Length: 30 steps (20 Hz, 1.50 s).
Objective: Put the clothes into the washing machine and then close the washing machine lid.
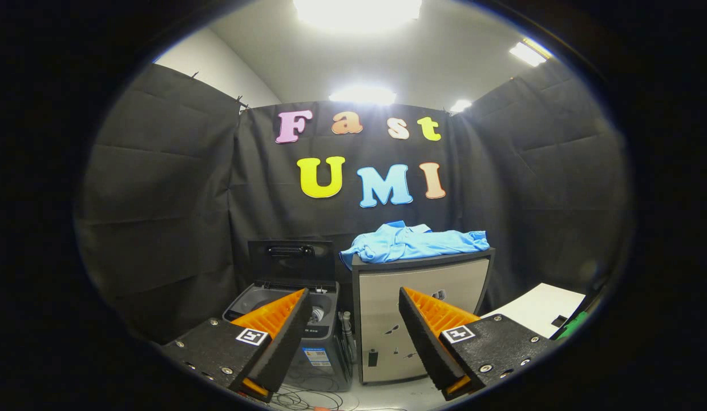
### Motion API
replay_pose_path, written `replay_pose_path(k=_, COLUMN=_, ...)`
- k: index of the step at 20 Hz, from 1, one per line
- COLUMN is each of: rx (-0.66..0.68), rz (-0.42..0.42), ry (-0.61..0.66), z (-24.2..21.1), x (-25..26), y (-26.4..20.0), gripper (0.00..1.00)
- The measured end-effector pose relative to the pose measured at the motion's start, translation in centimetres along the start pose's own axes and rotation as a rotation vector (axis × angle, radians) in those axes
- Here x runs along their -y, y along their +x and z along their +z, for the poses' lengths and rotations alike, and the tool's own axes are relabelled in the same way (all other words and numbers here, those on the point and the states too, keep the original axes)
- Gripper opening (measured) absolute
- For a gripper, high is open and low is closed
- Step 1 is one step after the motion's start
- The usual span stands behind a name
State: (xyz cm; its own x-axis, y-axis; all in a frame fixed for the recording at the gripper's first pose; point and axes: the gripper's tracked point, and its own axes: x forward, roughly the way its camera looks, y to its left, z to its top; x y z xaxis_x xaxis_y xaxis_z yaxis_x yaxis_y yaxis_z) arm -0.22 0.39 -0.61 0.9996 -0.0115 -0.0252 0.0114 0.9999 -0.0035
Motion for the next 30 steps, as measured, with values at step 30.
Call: replay_pose_path(k=30, rx=-0.050, rz=-0.026, ry=-0.030, z=-0.6, x=0.2, y=5.2, gripper=0.95)
